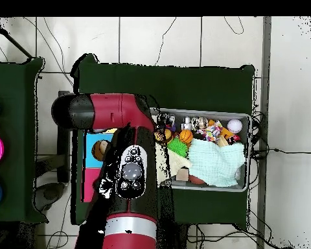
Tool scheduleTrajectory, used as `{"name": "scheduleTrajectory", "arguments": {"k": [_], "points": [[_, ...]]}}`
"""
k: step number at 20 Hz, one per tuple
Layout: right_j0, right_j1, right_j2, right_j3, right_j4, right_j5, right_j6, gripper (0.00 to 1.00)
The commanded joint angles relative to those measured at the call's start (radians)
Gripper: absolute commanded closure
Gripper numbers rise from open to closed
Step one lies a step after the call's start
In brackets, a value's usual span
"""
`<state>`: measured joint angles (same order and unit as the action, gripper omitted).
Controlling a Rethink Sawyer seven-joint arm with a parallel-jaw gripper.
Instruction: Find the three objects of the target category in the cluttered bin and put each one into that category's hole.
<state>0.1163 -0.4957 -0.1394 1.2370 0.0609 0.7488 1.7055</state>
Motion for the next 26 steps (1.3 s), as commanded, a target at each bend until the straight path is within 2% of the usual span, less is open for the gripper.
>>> {"name": "scheduleTrajectory", "arguments": {"k": [1, 18, 26], "points": [[-0.011, -0.032, 0.034, 0.183, -0.01, 0.034, 0.13, 1.0], [-0.003, -0.048, 0.039, 0.199, 0.003, 0.018, 0.154, 1.0], [0.005, -0.017, 0.037, 0.15, 0.01, 0.0, 0.183, 1.0]]}}
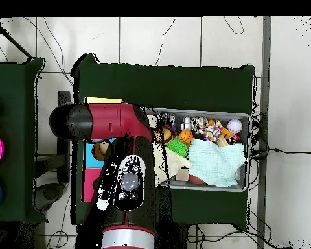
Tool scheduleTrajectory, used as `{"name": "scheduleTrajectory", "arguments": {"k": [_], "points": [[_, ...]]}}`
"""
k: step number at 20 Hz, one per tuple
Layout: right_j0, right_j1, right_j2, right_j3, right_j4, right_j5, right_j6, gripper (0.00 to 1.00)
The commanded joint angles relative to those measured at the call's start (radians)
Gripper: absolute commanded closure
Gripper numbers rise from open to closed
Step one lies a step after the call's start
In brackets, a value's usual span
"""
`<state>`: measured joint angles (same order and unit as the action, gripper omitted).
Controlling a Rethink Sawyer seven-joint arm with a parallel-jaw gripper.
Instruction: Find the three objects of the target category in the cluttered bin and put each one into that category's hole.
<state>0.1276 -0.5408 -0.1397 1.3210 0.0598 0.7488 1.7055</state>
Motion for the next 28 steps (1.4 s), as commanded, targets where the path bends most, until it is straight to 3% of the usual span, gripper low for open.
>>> {"name": "scheduleTrajectory", "arguments": {"k": [1, 28], "points": [[-0.008, 0.032, 0.039, 0.061, 0.011, -0.001, 0.182, 1.0], [0.006, 0.081, 0.041, -0.017, 0.038, 0.004, 0.216, 1.0]]}}
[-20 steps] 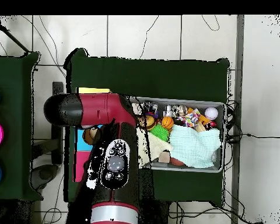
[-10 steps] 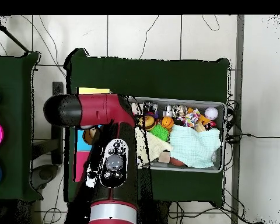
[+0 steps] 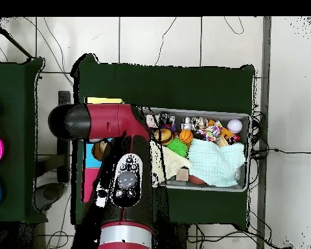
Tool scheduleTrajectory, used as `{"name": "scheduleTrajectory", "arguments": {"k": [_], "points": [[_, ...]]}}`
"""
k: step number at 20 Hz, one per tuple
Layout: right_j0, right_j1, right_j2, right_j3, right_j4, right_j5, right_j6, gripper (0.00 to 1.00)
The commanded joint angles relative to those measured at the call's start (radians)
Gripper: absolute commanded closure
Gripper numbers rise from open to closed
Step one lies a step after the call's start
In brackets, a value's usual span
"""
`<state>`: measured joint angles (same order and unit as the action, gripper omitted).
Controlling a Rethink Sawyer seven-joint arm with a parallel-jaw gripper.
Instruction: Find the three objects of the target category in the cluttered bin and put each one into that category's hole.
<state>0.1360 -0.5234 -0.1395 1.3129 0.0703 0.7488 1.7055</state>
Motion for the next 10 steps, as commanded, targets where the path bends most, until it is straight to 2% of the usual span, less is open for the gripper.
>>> {"name": "scheduleTrajectory", "arguments": {"k": [1, 10], "points": [[-0.001, 0.066, 0.04, -0.012, 0.029, 0.001, 0.218, 1.0], [0.006, 0.088, 0.035, -0.035, 0.036, -0.019, 0.228, 1.0]]}}
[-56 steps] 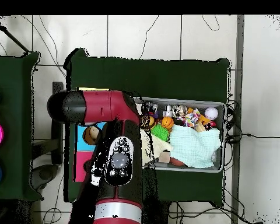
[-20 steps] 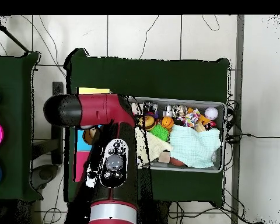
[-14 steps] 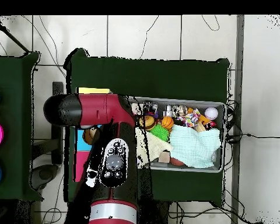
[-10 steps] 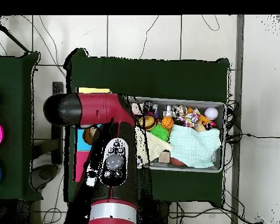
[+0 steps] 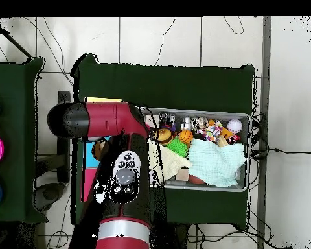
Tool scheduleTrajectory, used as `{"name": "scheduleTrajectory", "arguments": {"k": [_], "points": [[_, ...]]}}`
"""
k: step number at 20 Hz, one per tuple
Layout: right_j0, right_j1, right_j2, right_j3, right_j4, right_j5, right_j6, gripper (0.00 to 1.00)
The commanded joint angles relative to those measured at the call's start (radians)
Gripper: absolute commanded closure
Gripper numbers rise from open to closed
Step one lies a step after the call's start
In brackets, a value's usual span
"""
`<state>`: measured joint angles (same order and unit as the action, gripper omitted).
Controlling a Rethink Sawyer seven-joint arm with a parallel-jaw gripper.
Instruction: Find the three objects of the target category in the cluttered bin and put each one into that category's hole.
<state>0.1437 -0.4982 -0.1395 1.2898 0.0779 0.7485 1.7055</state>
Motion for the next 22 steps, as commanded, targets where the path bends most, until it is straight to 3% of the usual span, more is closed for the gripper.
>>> {"name": "scheduleTrajectory", "arguments": {"k": [1, 22], "points": [[-0.001, 0.064, 0.035, -0.012, 0.029, -0.022, 0.227, 1.0], [-0.011, 0.096, 0.031, -0.012, 0.015, -0.084, 0.211, 1.0]]}}
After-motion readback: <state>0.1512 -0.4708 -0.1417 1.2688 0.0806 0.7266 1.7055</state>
